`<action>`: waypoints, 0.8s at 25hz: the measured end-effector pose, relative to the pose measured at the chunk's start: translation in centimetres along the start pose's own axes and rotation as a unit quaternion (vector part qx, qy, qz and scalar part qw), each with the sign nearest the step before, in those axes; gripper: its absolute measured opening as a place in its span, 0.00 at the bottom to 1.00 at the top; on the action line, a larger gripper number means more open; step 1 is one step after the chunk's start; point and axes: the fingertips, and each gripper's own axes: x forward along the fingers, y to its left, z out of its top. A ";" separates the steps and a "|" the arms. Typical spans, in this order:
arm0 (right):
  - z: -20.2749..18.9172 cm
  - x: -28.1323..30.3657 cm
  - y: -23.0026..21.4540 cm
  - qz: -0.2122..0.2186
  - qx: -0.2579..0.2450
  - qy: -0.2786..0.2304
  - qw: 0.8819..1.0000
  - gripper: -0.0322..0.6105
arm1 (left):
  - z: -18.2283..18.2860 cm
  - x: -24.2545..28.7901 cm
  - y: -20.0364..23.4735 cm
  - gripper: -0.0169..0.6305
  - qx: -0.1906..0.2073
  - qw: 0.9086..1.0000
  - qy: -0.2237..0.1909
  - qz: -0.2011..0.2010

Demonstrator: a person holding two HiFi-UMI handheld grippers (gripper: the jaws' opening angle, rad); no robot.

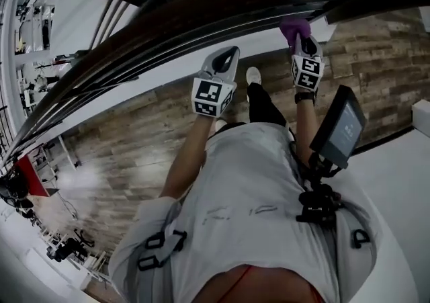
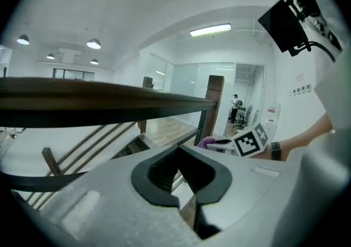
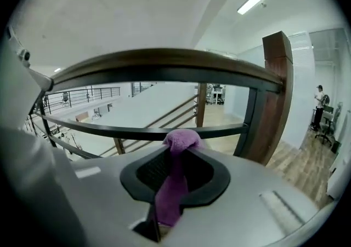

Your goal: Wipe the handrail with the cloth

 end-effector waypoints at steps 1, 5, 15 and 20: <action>0.2 -1.9 2.1 0.009 0.003 -0.007 1.000 0.13 | 0.1 -2.1 0.1 0.03 0.003 1.000 -0.011 0.006; 2.7 -9.0 11.8 0.062 -0.017 -0.056 0.996 0.13 | 0.5 -11.0 0.9 0.03 0.009 0.998 -0.055 0.038; 12.4 -24.4 34.0 0.210 -0.115 -0.203 0.949 0.14 | 0.3 -29.4 2.1 0.03 0.014 0.986 -0.127 0.104; 13.6 -27.5 38.1 0.236 -0.150 -0.221 0.935 0.13 | 1.6 -33.2 2.9 0.03 0.025 0.980 -0.149 0.127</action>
